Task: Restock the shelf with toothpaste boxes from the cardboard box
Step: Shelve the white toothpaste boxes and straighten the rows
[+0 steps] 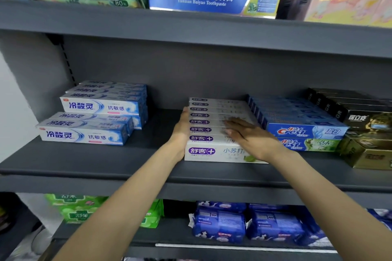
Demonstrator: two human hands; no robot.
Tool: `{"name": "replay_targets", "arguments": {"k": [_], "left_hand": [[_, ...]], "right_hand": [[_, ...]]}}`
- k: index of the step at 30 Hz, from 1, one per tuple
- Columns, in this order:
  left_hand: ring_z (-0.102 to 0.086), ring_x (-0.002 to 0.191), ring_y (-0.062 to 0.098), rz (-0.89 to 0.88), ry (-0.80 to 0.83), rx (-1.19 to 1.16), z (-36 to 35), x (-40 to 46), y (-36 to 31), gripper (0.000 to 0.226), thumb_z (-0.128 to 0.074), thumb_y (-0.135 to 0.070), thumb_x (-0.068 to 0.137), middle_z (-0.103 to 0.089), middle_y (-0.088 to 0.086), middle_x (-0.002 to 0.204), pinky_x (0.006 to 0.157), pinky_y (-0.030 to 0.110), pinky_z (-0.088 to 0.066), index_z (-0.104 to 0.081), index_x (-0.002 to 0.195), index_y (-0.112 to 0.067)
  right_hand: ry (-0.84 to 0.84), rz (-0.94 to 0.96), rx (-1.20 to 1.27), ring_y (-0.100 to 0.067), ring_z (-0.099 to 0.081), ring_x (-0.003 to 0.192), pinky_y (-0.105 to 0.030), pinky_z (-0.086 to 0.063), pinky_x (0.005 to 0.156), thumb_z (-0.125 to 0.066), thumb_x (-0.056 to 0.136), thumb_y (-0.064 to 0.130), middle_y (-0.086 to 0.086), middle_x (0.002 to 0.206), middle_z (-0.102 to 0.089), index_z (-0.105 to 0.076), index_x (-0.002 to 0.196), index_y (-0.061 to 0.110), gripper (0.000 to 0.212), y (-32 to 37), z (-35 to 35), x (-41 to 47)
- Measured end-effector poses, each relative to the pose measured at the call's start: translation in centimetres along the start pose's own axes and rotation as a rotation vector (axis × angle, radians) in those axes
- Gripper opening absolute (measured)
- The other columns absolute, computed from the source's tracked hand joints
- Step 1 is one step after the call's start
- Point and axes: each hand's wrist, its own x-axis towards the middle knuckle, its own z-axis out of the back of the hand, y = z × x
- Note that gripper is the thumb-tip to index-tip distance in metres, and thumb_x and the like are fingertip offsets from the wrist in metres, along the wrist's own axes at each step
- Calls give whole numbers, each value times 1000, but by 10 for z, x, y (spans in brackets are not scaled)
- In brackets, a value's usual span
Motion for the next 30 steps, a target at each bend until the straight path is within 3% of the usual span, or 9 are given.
{"name": "replay_targets", "arguments": {"k": [4, 7, 9, 15, 22, 23, 24, 27, 30], "left_hand": [[-66, 84, 24, -31, -49, 130, 13, 4, -4, 46, -32, -52, 98, -69, 8, 89, 88, 37, -52, -63, 94, -18], [-64, 102, 25, -31, -41, 149, 18, 9, -13, 62, -23, -61, 96, -67, 11, 112, 102, 40, -44, -56, 124, -17], [-60, 110, 25, -22, 4, 131, 17, 13, -18, 68, -16, -63, 95, -63, 11, 122, 104, 39, -41, -52, 130, -18], [-63, 102, 26, 4, 45, 113, 9, 11, -19, 55, -13, -58, 97, -67, 9, 104, 94, 39, -46, -59, 100, -28], [-61, 108, 27, -3, 25, 101, 9, 3, -19, 62, -15, -58, 97, -62, 12, 123, 96, 39, -45, -49, 134, -20], [-62, 106, 26, -13, 3, 98, 9, 2, -17, 66, -17, -58, 97, -62, 11, 122, 93, 38, -46, -51, 130, -11], [-63, 98, 24, -24, -9, 90, 9, -1, -15, 54, -20, -56, 98, -63, 8, 116, 89, 36, -46, -53, 124, -22], [-63, 84, 20, -34, -19, 158, 16, -2, 0, 35, -30, -46, 100, -67, 2, 91, 89, 33, -46, -57, 91, -26], [-65, 86, 21, -77, 18, 210, 18, -11, 8, 21, -38, -25, 100, -69, 5, 97, 77, 29, -53, -55, 111, -20]], "right_hand": [[-2, -22, 5, -7, -13, 145, -33, -19, 115, -18, 97, 55, 20, 156, -11, -21, 147, 39, 52, 3, 1, -2], [6, -26, 10, -7, -12, 145, -35, -18, 115, -17, 97, 56, 21, 156, -10, -20, 147, 41, 53, 3, 1, -1], [9, -30, 11, -6, -13, 145, -34, -18, 115, -18, 97, 56, 21, 156, -10, -20, 146, 41, 52, 3, 1, -1], [8, -30, -17, -6, -13, 144, -33, -19, 115, -17, 97, 55, 21, 156, -10, -19, 147, 41, 52, 3, 1, -1], [45, -16, -10, -6, -8, 145, -32, -12, 116, -18, 97, 55, 18, 157, -7, -17, 148, 39, 54, 7, 5, -3], [50, -6, -23, -6, -6, 145, -32, -8, 117, -19, 97, 56, 17, 158, -6, -17, 149, 37, 55, 7, 6, -5], [45, 3, -51, -6, -4, 145, -33, -5, 118, -20, 96, 57, 17, 158, -5, -17, 149, 37, 57, 8, 7, -7], [20, 0, -118, -8, -2, 146, -33, -6, 117, -24, 90, 66, 18, 157, -1, -11, 149, 38, 67, 12, 9, -14], [61, 16, -130, -8, -3, 146, -31, -8, 117, -26, 86, 71, 15, 158, 2, -5, 150, 38, 75, 17, 4, -17]]}}
